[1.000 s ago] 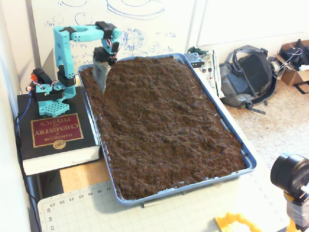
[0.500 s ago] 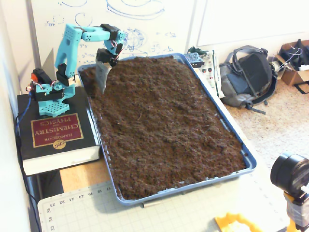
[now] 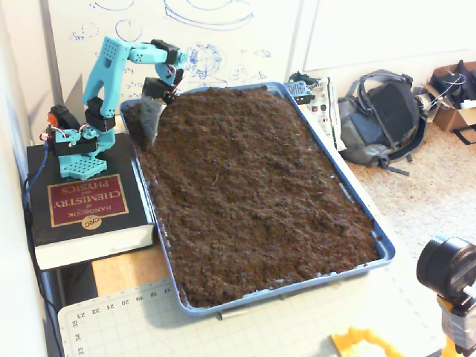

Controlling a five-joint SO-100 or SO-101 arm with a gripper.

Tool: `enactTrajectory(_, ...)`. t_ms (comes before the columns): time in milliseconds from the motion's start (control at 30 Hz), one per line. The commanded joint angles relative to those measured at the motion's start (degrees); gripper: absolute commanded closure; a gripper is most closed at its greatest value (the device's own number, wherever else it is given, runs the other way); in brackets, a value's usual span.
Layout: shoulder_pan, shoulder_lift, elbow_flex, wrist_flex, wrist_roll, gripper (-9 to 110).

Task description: Build a berm.

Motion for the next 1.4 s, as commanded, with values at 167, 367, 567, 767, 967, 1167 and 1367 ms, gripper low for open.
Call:
enactTrajectory(167, 2.1, -1.8, -2.6, -14.8, 0.9, 101)
enactTrajectory(367, 6.4, -1.2, -2.6, -16.1, 0.2, 101)
enactTrajectory(567, 10.4, 2.7, -2.5, -16.1, 0.1, 101)
enactTrajectory(767, 12.2, 6.9, -2.2, -16.0, 0.1, 101)
enactTrajectory(967, 13.9, 11.3, -2.0, -15.9, 0.2, 101)
enactTrajectory(1167, 15.5, 14.9, -1.8, -15.9, 0.3, 101)
enactTrajectory(1367, 16.9, 19.8, -1.6, -14.4, 0.4, 101)
